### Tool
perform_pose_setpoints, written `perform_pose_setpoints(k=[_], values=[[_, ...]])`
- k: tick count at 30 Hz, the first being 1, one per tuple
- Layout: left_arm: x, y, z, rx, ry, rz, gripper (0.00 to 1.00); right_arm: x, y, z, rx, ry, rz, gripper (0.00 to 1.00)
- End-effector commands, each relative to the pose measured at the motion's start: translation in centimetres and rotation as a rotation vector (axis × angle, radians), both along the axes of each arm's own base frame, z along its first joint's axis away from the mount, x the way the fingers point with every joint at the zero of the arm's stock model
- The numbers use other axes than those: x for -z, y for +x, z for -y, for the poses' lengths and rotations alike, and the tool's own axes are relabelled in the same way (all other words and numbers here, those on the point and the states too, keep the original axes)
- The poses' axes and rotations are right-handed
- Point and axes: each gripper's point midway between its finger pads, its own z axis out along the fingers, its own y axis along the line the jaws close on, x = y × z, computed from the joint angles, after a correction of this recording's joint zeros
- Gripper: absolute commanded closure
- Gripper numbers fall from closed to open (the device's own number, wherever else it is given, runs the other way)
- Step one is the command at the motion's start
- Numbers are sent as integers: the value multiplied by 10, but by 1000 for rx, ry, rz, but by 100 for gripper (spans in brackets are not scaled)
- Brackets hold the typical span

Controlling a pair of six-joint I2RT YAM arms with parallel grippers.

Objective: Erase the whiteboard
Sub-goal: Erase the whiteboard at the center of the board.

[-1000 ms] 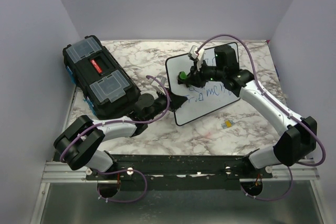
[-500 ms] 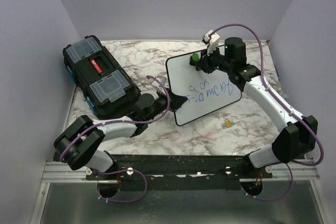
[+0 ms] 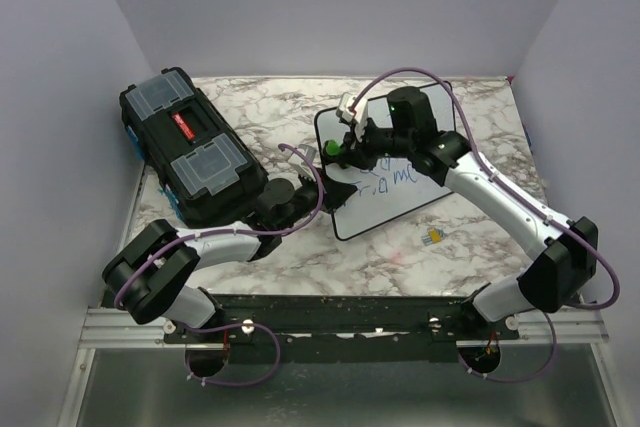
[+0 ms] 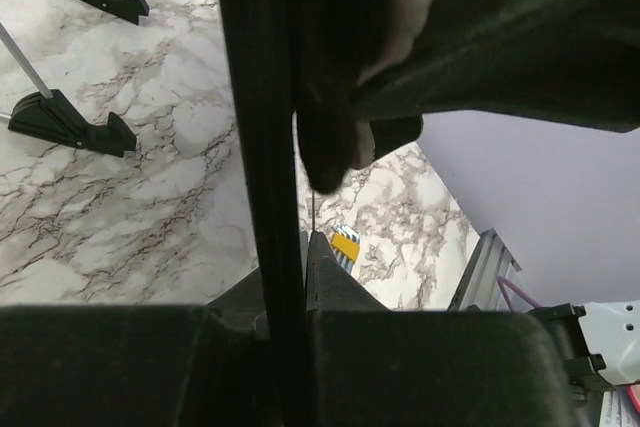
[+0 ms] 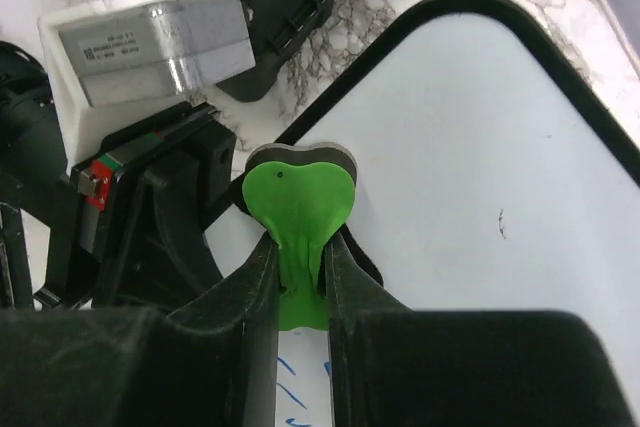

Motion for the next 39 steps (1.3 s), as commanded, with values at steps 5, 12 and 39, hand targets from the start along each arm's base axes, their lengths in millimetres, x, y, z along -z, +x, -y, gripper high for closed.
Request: perform_pose_setpoints(k=[5, 12, 39], values=[[-64, -15, 13, 93, -106, 210, 100, 18, 47, 82, 288, -1, -36, 99], [-65, -15, 14, 96, -107, 203, 100, -5, 80, 92, 344, 70, 21, 99], [-66, -18, 10, 93, -111, 206, 100, 1, 41, 73, 89, 135, -78, 99]])
